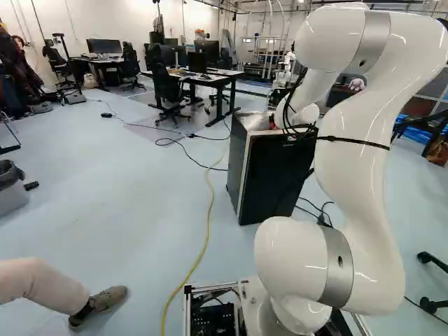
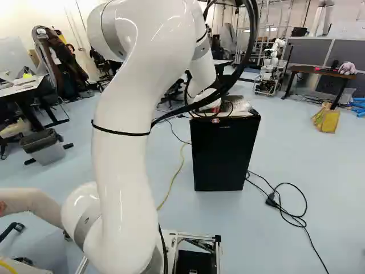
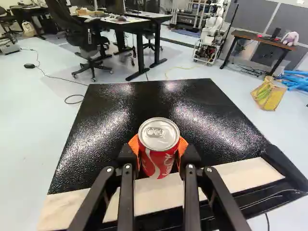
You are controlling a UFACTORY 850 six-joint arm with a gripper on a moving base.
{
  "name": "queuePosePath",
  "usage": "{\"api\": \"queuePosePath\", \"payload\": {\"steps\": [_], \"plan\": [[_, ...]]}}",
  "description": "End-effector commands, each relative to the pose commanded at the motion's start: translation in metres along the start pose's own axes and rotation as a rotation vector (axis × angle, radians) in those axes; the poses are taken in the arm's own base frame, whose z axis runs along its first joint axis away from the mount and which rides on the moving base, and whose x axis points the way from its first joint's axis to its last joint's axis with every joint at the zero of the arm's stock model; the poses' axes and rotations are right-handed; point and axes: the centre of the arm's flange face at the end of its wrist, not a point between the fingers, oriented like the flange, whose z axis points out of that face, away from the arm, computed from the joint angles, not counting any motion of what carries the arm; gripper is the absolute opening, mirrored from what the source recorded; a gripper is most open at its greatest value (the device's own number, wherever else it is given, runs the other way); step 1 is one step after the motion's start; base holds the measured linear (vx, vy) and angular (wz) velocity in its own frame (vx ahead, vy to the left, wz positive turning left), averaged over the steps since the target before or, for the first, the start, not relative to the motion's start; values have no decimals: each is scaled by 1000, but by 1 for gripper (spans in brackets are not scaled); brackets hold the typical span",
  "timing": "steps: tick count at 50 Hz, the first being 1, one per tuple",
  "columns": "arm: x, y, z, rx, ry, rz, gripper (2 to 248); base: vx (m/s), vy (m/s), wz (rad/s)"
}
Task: Grab a drink from the fridge
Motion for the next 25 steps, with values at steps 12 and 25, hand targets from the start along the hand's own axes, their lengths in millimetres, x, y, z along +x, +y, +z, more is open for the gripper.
{"api": "queuePosePath", "payload": {"steps": [12,25], "plan": [[12,0,-7,-4,20,-5,95,0,0,0],[25,0,-15,-8,42,-11,95,0,0,0]]}}
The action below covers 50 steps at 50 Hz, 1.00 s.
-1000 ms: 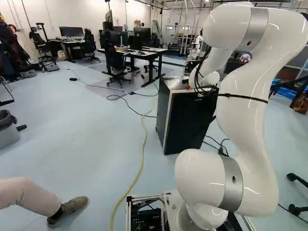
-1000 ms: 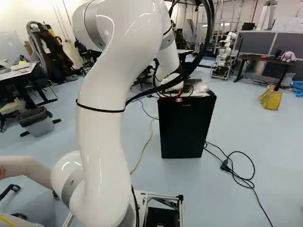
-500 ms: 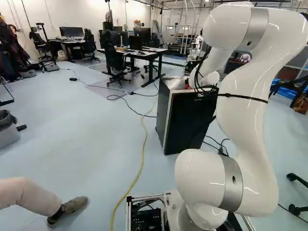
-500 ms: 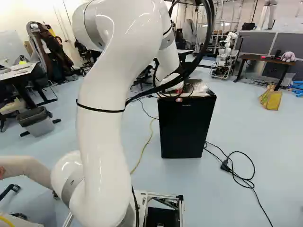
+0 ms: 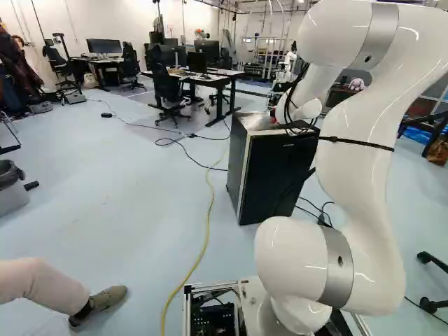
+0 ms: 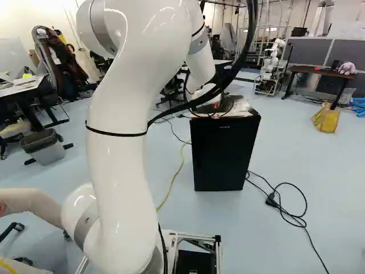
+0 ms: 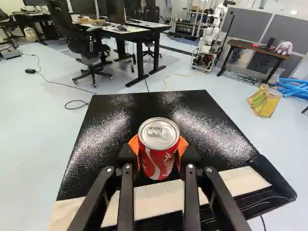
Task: Grab a drink from the fridge
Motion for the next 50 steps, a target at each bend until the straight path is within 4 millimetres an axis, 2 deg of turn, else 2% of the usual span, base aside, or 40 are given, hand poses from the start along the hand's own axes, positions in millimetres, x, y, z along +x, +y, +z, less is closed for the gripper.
{"api": "queuePosePath", "payload": {"steps": [18,50], "plan": [[16,1,-9,-5,27,-7,95,0,0,0],[14,-8,-15,2,30,-5,95,0,0,0]]}}
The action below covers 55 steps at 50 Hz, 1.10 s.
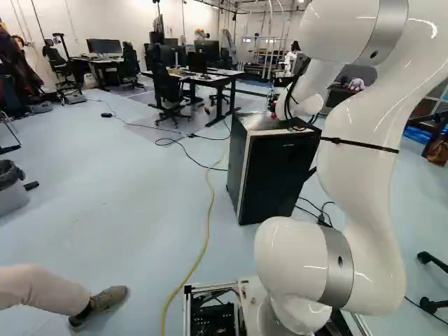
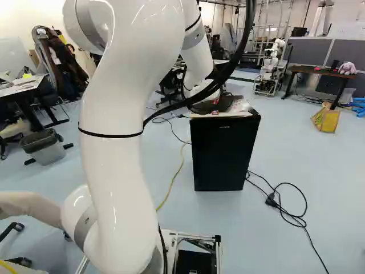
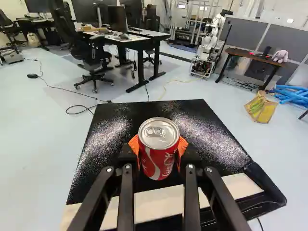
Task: Grab a drink from the fridge
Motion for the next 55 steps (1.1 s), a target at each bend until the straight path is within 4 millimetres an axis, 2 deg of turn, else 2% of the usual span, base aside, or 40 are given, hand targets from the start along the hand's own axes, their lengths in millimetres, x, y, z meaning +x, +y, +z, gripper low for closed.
{"api": "queuePosePath", "payload": {"steps": [29,55], "plan": [[-10,-37,-28,29,9,12,95,0,0,0],[-34,-89,-76,66,21,27,95,0,0,0]]}}
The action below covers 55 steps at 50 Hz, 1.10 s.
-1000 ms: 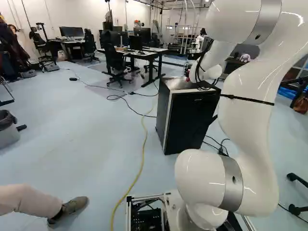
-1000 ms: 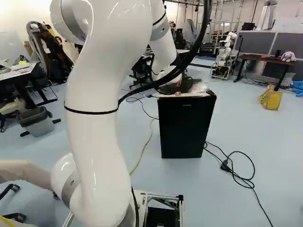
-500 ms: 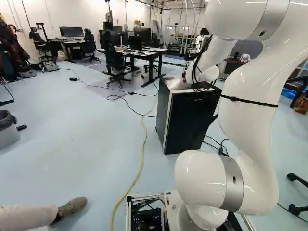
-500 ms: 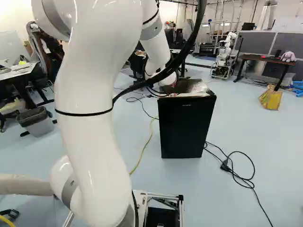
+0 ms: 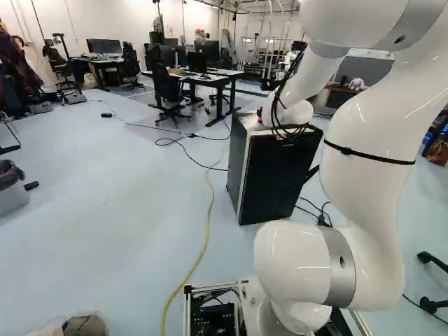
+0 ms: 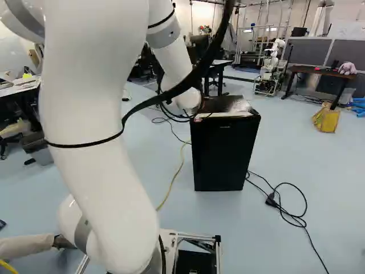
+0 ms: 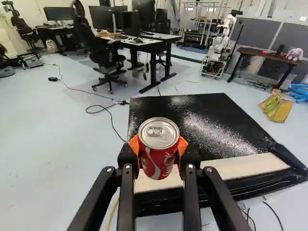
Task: Grab a drink from the fridge
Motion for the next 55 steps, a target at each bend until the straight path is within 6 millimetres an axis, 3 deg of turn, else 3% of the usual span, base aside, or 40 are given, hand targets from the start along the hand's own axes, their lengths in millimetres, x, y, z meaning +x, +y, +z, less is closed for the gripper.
{"api": "queuePosePath", "payload": {"steps": [30,55], "plan": [[-54,-68,-82,41,11,14,95,0,0,0],[-102,-101,-144,57,14,15,95,0,0,0]]}}
